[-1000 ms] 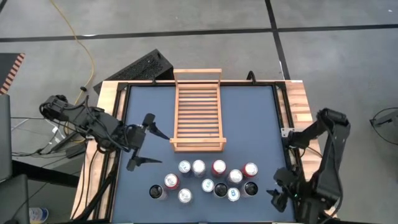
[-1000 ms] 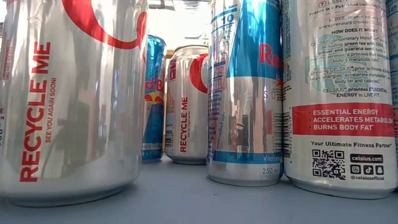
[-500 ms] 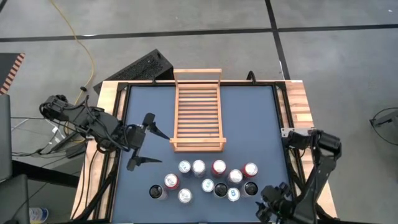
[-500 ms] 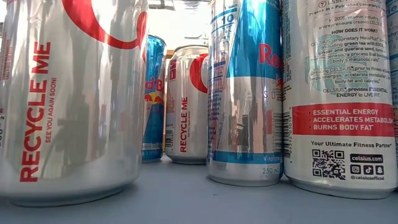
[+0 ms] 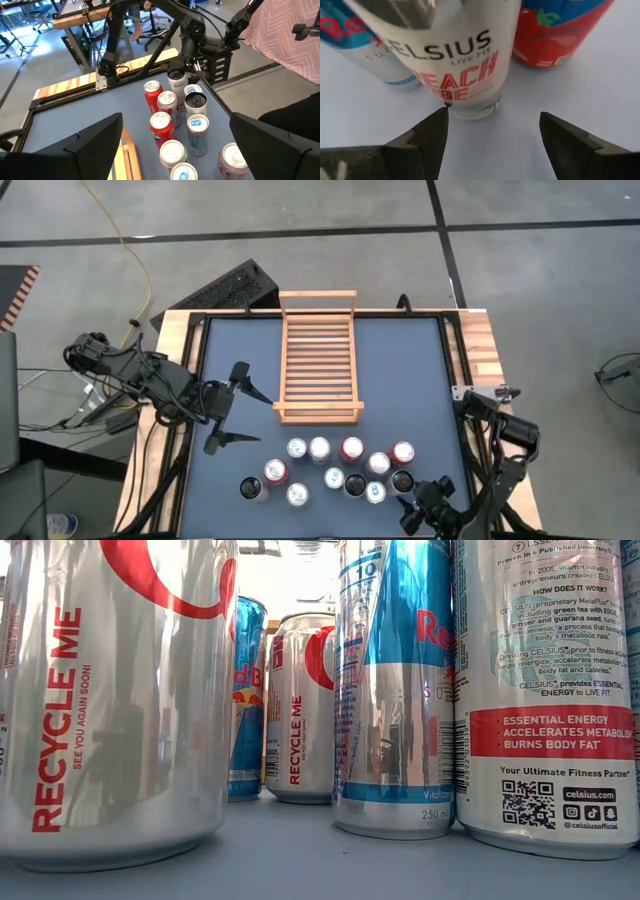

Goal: Place canned beverage on shelf
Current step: Put the right white soda can on the shelf

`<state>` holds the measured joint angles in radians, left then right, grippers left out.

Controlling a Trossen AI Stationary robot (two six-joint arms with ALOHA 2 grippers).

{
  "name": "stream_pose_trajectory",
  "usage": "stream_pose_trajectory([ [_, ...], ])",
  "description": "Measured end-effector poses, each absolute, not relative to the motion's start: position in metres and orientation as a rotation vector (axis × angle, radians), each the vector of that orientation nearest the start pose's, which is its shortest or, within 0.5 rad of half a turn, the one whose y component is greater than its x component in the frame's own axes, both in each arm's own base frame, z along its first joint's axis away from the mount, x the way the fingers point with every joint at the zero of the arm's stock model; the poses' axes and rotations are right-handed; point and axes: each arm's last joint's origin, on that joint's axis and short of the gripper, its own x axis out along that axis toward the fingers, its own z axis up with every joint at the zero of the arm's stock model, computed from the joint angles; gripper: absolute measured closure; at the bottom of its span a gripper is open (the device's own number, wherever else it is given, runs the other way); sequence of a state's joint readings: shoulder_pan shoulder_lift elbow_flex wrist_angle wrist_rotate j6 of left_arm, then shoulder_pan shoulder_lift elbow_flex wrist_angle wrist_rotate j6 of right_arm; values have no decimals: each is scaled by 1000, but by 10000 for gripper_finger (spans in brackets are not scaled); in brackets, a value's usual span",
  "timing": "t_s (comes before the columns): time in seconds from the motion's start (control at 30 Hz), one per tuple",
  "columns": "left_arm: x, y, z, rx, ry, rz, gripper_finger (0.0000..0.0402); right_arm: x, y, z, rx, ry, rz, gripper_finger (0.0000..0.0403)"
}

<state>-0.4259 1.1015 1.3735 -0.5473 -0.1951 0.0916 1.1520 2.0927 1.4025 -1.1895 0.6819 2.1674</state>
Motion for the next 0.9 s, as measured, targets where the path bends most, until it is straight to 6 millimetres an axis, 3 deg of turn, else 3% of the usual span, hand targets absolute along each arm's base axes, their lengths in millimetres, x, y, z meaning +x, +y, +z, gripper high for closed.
stream_pose_trajectory([
  [0.17, 196, -83, 436, 173, 252, -241, 44, 167, 313, 128, 424, 696, -778, 112],
  [0.7, 196, -83, 436, 174, 255, -242, 44, 197, 296, 129, 297, 663, -777, 113],
  [0.9, 196, -83, 436, 174, 256, -242, 44, 200, 296, 129, 308, 663, -777, 145],
])
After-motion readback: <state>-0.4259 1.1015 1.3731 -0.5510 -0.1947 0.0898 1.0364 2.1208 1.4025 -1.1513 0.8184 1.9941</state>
